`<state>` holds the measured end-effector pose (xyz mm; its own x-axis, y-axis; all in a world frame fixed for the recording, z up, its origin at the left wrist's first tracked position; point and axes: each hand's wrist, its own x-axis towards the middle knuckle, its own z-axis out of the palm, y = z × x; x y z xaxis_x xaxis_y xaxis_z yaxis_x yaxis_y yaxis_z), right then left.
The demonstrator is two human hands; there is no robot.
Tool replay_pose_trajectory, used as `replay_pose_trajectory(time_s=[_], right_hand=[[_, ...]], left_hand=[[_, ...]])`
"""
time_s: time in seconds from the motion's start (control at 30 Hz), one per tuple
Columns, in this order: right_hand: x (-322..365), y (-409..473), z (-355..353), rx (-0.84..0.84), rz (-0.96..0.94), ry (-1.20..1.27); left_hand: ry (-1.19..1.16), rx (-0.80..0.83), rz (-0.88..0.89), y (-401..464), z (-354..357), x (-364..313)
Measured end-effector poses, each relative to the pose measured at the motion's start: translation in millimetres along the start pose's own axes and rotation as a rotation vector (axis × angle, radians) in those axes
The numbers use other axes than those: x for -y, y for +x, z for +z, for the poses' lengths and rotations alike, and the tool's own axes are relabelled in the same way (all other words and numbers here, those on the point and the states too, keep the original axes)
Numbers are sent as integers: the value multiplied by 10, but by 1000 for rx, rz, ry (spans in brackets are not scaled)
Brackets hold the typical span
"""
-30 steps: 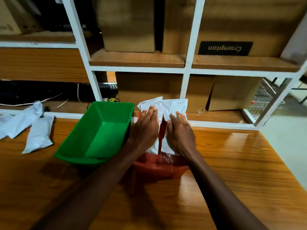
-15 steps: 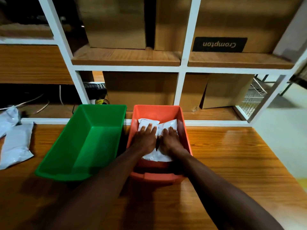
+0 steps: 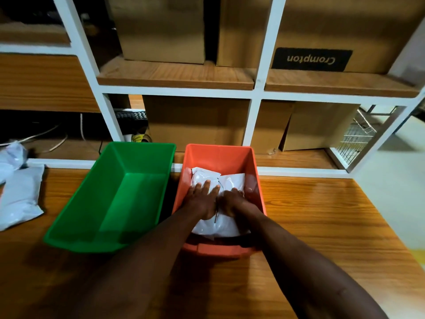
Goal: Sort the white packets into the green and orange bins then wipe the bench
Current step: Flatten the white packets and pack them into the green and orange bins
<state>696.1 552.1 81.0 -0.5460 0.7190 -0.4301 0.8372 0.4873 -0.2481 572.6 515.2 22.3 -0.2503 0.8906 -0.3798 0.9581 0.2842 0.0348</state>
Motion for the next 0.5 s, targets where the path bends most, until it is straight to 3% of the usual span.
replay_pose_trajectory(time_s=[0.23, 0.4, 0.5], right_hand=[[-96, -101, -140, -296, -89, 138], [-150, -416, -44, -586, -208, 353], [-132, -736, 26, -746, -293, 411]], left_hand=[[-111, -240, 61, -251, -300, 47], [-130, -577, 77, -676, -439, 14], [-187, -689, 57, -1060, -476, -20]])
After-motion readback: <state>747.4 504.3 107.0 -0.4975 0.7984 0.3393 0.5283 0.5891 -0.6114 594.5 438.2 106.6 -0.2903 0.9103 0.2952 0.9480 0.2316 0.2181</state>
